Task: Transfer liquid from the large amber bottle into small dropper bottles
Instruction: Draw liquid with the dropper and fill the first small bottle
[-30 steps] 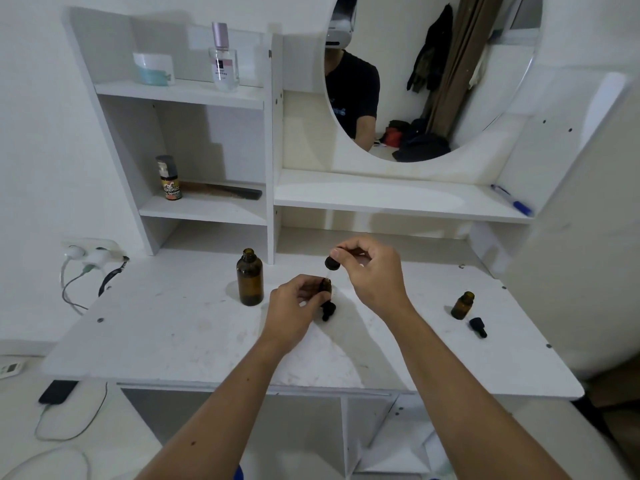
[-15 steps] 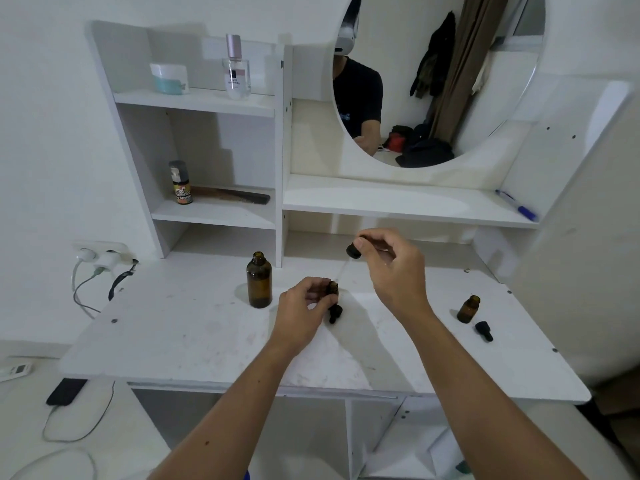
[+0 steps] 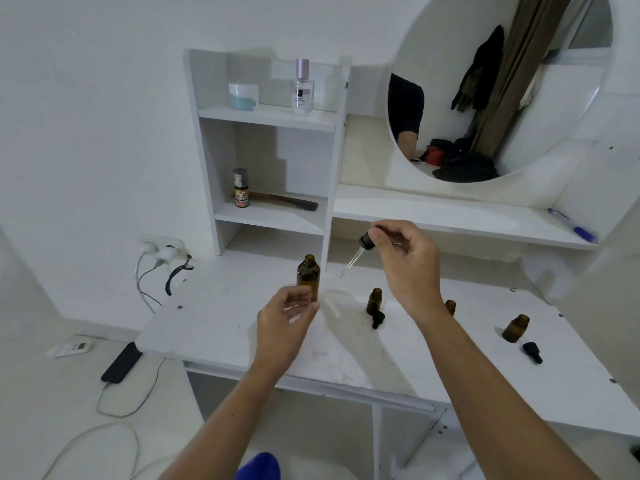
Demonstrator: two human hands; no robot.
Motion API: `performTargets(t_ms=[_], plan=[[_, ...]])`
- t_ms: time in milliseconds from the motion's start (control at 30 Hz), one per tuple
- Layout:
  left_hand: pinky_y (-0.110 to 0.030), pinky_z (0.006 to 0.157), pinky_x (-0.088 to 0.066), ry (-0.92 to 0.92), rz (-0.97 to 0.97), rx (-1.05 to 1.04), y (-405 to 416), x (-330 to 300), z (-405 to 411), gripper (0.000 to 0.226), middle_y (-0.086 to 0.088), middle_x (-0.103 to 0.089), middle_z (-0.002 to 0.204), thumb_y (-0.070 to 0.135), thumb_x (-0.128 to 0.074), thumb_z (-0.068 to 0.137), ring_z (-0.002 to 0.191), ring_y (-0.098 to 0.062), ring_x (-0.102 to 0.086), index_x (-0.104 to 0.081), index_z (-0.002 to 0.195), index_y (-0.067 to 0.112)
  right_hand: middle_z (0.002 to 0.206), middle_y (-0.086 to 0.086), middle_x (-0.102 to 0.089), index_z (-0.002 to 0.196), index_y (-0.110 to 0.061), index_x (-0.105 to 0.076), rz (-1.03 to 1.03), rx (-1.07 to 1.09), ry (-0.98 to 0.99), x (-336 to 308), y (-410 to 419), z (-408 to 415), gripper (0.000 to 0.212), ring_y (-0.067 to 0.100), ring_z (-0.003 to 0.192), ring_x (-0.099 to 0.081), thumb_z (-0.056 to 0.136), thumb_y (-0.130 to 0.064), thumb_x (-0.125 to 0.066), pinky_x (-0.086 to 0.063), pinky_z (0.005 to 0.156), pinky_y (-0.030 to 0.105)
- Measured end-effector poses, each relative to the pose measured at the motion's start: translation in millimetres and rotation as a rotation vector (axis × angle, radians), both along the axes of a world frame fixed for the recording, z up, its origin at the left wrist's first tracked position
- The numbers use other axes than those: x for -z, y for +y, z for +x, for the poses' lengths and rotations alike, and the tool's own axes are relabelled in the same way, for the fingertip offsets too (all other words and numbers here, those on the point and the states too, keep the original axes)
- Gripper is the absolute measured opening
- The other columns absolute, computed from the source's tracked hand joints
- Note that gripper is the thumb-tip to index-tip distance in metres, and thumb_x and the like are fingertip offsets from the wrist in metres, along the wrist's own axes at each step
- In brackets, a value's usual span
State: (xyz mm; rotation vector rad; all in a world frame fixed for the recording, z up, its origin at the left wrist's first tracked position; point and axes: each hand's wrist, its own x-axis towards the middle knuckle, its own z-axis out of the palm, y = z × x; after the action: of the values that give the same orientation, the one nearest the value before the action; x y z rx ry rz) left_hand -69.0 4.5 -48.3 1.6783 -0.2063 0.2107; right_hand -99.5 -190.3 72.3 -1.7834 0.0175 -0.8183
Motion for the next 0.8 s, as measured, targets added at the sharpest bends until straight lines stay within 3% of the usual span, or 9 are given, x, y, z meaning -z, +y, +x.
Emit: performTargets(t_ms=[133,300,400,533,800], plan=[[-0.030,0.099,-0.058,0.034,-0.080,-0.106,14,-1,13,0.049,0.007,-0.071,0.116,0.017,-0.089,0.081,0.108,-0.010,-0.069,-0.065,0.124,0.019,0.103,-0.005,-0.079,0.108,-0.018,-0.077,0.021,-0.042,-0.020,-4,19,10,0.010,0.006,0.098,-0.076,0.098,-0.016,-0.076,-0.059,0.092,0.019],[-0.027,0.108,-0.045,0.116,-0.036,-0.010,11,-2,32,0.078,0.007,-0.058,0.140,0.021,-0.095,0.072,0.126,-0.013,-0.055,-0.056,0.140,0.023,0.102,-0.004,-0.079,0.108,-0.015,-0.076,0.021,-0.065,-0.044,-9,32,25,0.009,0.005,0.096,-0.076,0.099,-0.014,-0.074,-0.060,0.090,0.021],[-0.029,0.109,-0.049,0.122,-0.005,0.050,8,-1,42,0.068,0.006,-0.065,0.133,0.015,-0.093,0.074,0.124,-0.015,-0.061,-0.062,0.135,0.021,0.102,-0.003,-0.078,0.107,-0.017,-0.076,0.022,-0.059,-0.066,-13,35,34,0.009,0.007,0.098,-0.076,0.099,-0.015,-0.074,-0.059,0.089,0.019],[-0.037,0.096,-0.061,0.116,-0.004,0.051,4,1,47,0.050,0.003,-0.075,0.112,0.009,-0.090,0.076,0.107,-0.017,-0.072,-0.069,0.120,0.021,0.103,-0.002,-0.078,0.109,-0.014,-0.075,0.020,-0.050,-0.074,-13,37,42,0.010,0.005,0.097,-0.075,0.100,-0.014,-0.073,-0.057,0.089,0.017],[-0.035,0.096,-0.061,0.107,-0.026,0.064,3,2,48,0.048,0.003,-0.075,0.111,0.009,-0.090,0.076,0.105,-0.016,-0.072,-0.068,0.117,0.022,0.098,-0.007,-0.076,0.108,-0.011,-0.074,-0.076,-0.064,-0.056,-4,40,52,0.009,-0.004,0.090,-0.075,0.100,-0.008,-0.071,-0.056,0.084,0.012]])
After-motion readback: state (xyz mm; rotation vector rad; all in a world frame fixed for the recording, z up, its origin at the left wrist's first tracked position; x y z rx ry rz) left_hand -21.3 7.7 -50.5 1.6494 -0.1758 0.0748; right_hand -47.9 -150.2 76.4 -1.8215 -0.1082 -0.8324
